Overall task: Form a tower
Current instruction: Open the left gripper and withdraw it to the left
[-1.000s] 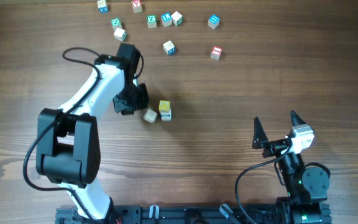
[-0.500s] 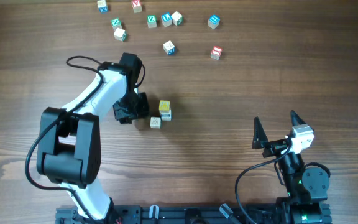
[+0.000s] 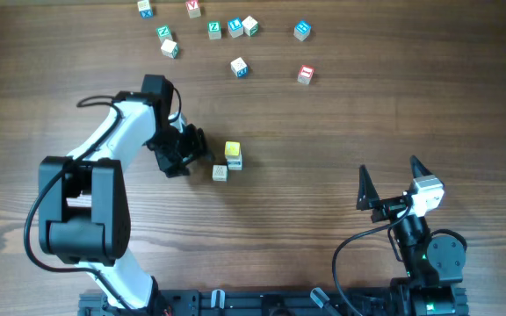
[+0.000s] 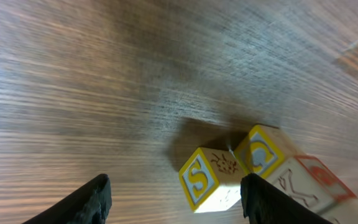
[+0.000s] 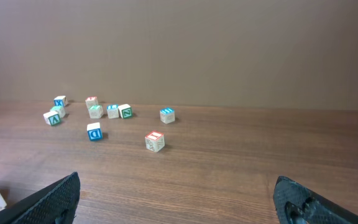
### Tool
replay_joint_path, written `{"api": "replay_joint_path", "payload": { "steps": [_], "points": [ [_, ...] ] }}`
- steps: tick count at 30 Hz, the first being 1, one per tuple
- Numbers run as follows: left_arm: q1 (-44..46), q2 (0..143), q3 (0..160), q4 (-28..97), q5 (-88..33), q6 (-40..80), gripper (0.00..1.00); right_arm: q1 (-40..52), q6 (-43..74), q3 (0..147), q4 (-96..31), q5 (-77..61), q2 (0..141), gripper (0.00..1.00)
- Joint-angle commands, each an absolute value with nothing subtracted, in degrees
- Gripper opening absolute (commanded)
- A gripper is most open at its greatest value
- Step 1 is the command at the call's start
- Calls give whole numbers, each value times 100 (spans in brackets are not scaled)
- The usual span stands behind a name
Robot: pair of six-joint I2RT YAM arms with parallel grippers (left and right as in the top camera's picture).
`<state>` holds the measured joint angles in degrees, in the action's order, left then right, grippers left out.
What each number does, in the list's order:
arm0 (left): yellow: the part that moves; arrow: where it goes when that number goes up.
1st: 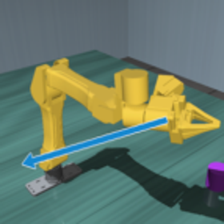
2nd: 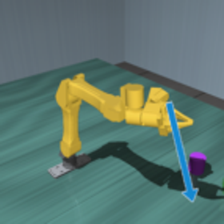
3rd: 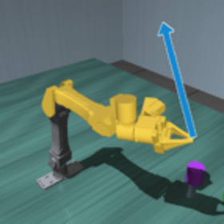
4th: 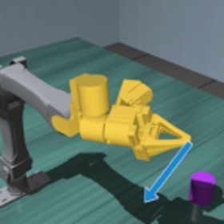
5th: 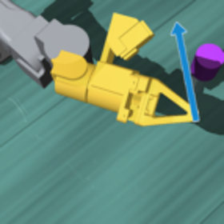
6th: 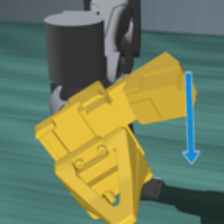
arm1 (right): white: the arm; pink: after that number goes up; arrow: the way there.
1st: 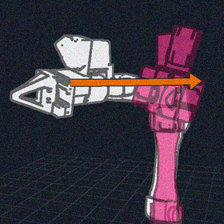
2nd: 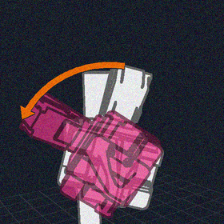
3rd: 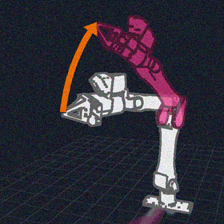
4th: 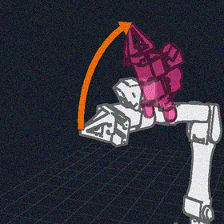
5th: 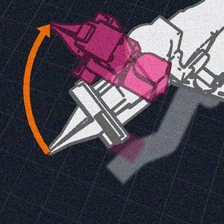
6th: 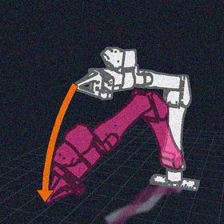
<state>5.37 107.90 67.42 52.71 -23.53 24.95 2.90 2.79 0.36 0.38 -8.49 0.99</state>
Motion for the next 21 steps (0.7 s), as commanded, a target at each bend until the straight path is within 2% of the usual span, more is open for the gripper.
{"api": "replay_joint_path", "payload": {
  "steps": [1,4,9,15,21],
  "points": [
    [550,10665,6257,4901,-2770,3616,68,303,314,30,56,-786,54,100],
    [550,10665,6097,4716,-3183,3693,74,303,314,30,56,-784,54,100],
    [534,10665,6080,4644,-3238,3695,73,303,316,30,56,-784,54,100],
    [534,10665,6058,4890,-3227,3642,65,303,316,30,56,-784,54,100],
    [534,10665,6058,5304,-3186,3238,62,303,314,30,56,-784,54,100]
  ]
}}
